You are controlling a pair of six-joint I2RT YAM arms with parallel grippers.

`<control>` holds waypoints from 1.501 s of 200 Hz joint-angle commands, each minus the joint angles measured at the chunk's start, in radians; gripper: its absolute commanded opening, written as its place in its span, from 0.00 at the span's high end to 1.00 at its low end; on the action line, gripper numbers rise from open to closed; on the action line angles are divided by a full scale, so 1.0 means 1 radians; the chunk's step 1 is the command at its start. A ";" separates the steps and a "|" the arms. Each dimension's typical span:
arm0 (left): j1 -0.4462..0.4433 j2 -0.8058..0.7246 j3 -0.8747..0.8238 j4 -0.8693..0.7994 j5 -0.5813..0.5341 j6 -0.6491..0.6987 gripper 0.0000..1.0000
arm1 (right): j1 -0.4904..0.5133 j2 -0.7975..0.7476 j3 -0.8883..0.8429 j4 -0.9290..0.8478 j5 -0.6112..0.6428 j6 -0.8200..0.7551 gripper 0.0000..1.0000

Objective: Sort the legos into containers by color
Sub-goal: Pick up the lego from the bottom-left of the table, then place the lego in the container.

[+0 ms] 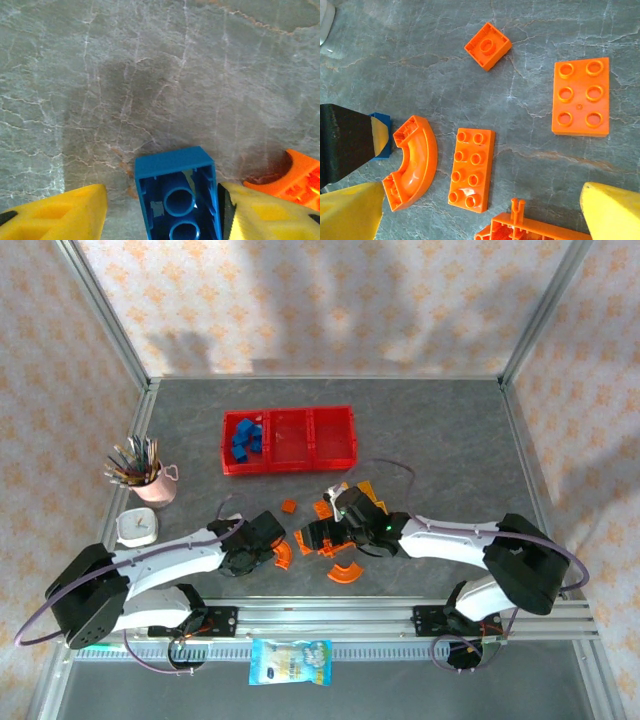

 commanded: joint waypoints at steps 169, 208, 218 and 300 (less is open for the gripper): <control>0.126 -0.054 0.235 -0.075 -0.181 0.186 0.64 | -0.065 -0.035 0.182 -0.105 0.033 0.011 0.00; 0.274 0.050 0.397 -0.024 -0.219 0.370 0.64 | -0.126 -0.033 0.210 -0.122 0.054 0.010 0.00; 0.318 0.096 0.440 -0.006 -0.223 0.409 0.64 | -0.138 -0.024 0.226 -0.133 0.059 0.007 0.00; 0.528 0.486 0.752 0.190 -0.153 0.581 0.65 | -0.205 0.066 0.331 -0.134 0.065 -0.007 0.00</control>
